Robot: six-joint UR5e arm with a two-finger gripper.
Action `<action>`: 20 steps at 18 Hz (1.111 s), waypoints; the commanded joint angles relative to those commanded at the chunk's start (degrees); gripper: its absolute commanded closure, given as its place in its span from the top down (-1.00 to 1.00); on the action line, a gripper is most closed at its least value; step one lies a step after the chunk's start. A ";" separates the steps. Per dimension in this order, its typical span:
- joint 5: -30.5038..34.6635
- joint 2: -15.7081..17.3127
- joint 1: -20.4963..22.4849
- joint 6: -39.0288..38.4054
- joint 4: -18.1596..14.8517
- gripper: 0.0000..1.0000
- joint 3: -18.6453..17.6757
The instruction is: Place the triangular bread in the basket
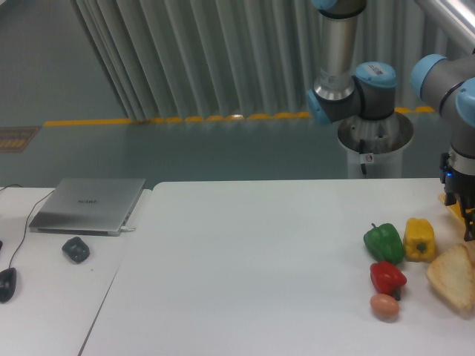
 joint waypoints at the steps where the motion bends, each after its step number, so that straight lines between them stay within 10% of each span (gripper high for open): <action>1: -0.09 -0.17 -0.44 -4.30 1.14 1.00 0.17; 8: -0.27 -6.50 -3.17 -11.81 6.78 1.00 7.03; 20: -2.29 -8.00 -4.30 -25.61 7.39 1.00 1.32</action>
